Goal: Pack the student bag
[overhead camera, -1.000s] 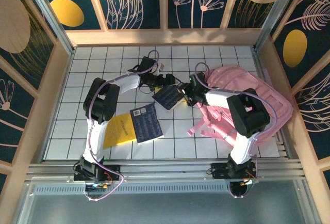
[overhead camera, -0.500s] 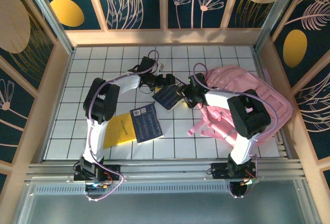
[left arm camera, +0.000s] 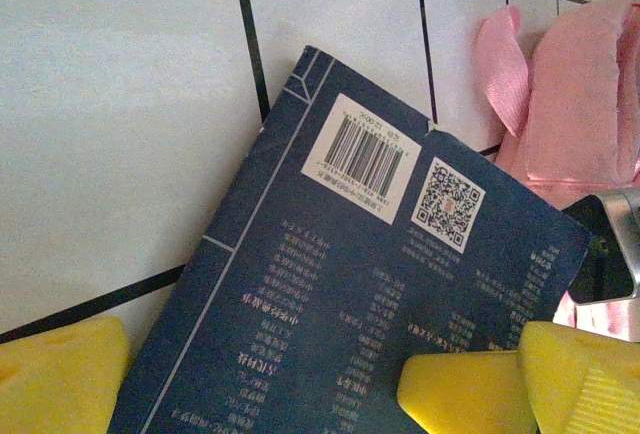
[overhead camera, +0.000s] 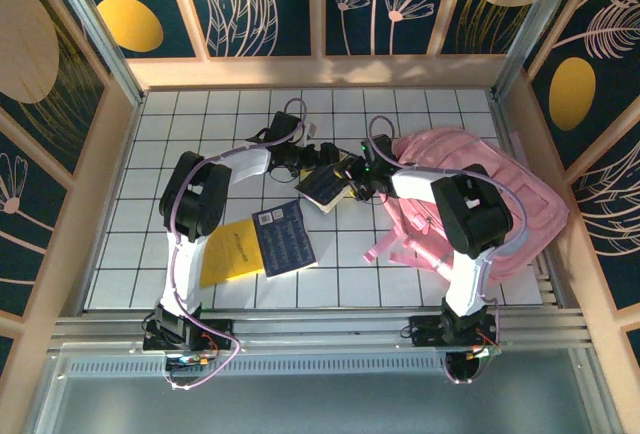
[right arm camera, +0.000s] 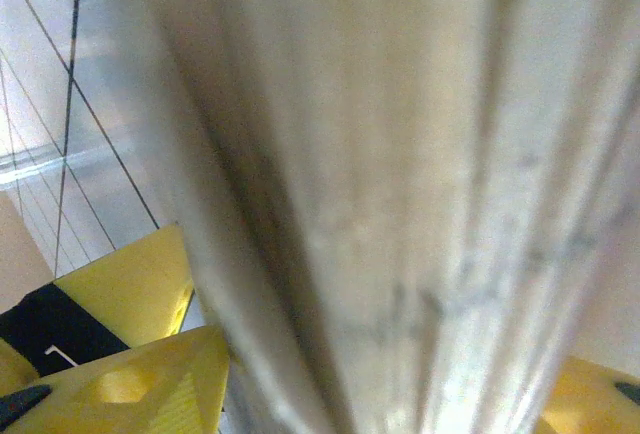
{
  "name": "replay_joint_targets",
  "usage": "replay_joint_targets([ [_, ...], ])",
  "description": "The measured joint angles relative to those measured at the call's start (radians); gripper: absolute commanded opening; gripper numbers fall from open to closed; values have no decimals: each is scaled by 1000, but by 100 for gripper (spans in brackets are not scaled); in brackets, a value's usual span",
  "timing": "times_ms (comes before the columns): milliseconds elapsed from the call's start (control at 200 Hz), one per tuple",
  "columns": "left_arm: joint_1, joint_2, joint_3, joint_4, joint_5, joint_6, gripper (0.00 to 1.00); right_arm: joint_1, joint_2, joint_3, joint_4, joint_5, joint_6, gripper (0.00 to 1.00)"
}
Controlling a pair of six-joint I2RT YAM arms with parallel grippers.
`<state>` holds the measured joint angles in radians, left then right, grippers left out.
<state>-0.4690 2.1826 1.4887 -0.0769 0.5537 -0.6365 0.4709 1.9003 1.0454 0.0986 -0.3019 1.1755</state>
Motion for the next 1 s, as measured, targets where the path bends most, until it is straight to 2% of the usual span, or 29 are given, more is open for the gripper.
replay_joint_targets([
  [290,-19,-7,-5,-11,-13,-12,99,-14,-80,-61,39,6,7,36],
  [481,-19,-13,-12,-11,-8,-36,99,-18,-101,-80,77,-2,12,36],
  [1001,2,-35,-80,97,41,-195,99,-30,-64,-96,212,-80,46,52],
])
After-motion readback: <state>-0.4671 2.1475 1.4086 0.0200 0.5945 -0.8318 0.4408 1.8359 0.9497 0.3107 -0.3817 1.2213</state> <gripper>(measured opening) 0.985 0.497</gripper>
